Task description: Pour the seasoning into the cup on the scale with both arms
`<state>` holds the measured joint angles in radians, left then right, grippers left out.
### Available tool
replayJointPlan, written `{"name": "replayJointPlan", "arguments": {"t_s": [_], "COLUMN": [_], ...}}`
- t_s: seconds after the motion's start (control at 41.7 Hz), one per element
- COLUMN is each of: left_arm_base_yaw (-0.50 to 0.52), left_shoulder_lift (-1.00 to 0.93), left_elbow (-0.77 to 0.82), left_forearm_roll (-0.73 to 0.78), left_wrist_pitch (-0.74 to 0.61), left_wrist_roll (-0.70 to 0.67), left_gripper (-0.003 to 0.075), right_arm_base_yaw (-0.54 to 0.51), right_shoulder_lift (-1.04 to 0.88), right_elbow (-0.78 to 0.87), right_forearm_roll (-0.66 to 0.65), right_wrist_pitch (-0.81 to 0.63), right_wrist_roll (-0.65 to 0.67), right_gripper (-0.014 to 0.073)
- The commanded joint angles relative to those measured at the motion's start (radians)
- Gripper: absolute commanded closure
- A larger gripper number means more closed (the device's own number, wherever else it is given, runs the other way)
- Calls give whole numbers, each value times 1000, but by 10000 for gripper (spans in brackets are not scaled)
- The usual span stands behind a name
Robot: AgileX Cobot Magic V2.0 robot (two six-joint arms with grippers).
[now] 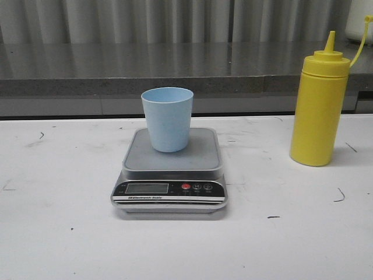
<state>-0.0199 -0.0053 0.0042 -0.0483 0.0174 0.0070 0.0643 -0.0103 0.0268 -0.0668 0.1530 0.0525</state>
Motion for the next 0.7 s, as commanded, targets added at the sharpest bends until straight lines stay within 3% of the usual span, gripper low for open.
{"name": "replayJointPlan", "arguments": {"t_s": [0.0, 0.671], "left_arm_base_yaw": [1, 1], "left_shoulder_lift": [-15, -15], "left_elbow": [24, 24], "left_forearm_roll": [-9, -9], "left_wrist_pitch": [-83, -83], "left_wrist_roll": [-1, -1], "left_gripper": [740, 740], "right_arm_base_yaw": [-5, -5], "right_shoulder_lift": [-16, -16], "right_elbow": [-6, -6], "right_forearm_roll": [-11, 19], "right_wrist_pitch": [-104, -211], "right_wrist_roll": [-11, 50], "right_gripper": [661, 661]}}
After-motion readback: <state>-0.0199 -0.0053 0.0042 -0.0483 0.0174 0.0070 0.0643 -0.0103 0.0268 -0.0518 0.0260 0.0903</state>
